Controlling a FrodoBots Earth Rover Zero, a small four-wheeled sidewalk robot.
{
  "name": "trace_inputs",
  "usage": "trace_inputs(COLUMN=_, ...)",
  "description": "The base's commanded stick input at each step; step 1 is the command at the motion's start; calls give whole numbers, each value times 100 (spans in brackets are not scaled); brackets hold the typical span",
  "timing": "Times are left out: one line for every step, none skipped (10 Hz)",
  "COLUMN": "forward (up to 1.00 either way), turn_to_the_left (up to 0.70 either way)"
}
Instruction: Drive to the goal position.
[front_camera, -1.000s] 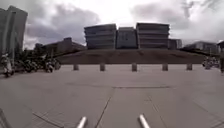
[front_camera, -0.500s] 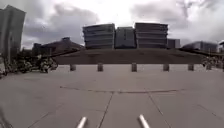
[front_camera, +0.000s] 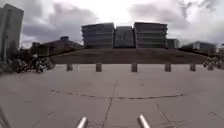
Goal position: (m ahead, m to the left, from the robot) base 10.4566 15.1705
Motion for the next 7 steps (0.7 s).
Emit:
trace_inputs(forward=70, turn_to_the_left=0)
trace_inputs(forward=70, turn_to_the_left=0)
trace_inputs(forward=70, turn_to_the_left=0)
trace_inputs(forward=70, turn_to_the_left=0)
trace_inputs(forward=70, turn_to_the_left=0)
trace_inputs(forward=70, turn_to_the_left=0)
trace_inputs(forward=70, turn_to_the_left=0)
